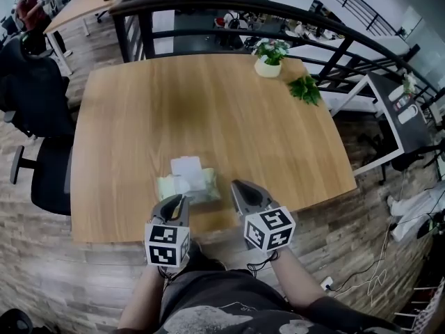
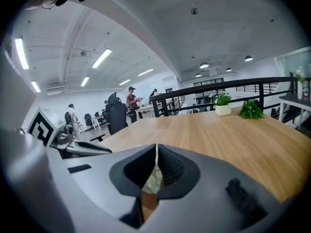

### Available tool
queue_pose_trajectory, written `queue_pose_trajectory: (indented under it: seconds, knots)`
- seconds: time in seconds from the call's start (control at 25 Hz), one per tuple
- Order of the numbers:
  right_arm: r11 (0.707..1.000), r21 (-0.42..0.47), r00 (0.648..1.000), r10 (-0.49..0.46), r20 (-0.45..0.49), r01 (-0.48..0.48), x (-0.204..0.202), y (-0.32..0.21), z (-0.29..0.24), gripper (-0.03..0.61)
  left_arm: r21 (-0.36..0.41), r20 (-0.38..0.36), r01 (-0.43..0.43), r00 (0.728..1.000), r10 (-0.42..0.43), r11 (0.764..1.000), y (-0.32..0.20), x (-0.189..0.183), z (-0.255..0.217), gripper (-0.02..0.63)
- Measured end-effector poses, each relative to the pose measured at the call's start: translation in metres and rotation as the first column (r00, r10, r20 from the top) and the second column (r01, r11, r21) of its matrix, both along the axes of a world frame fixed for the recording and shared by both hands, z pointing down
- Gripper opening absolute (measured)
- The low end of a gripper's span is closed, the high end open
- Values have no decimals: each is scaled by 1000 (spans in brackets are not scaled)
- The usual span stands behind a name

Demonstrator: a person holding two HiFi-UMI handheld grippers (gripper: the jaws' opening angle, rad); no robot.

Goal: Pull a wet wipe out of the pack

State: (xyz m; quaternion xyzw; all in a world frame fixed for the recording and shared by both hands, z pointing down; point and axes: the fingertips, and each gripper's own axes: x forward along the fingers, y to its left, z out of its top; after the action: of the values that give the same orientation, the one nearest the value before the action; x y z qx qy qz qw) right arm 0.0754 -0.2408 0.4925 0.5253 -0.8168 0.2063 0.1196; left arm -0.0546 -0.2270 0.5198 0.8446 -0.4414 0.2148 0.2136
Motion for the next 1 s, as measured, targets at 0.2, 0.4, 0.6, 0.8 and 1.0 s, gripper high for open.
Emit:
queue_pose_trajectory:
  seconds: [0.2, 0.4, 0.6, 0.8, 1.0]
  knots:
    - [1000, -17, 1000, 8, -10, -8, 0, -2, 7, 26, 3, 7, -34, 999, 34, 999, -7, 7, 5, 125]
    - [1000, -29, 1000, 5, -19, -6, -2, -5, 12, 26, -11, 29, -43, 999, 43, 999, -14, 11, 15, 174]
    - [999, -40, 1000, 0, -24, -1, -5, -7, 16, 26, 6, 99, 12, 995, -13, 1000, -26, 8, 23, 245]
    - [999, -40, 1000, -13, -25, 12, -10, -12, 16, 26, 8, 61, 46, 997, -47, 999, -32, 4, 22, 245]
    - [998, -48, 999, -45, -23, 44, -21, -13, 15, 26, 2, 59, 38, 998, -38, 999, -33, -3, 23, 242]
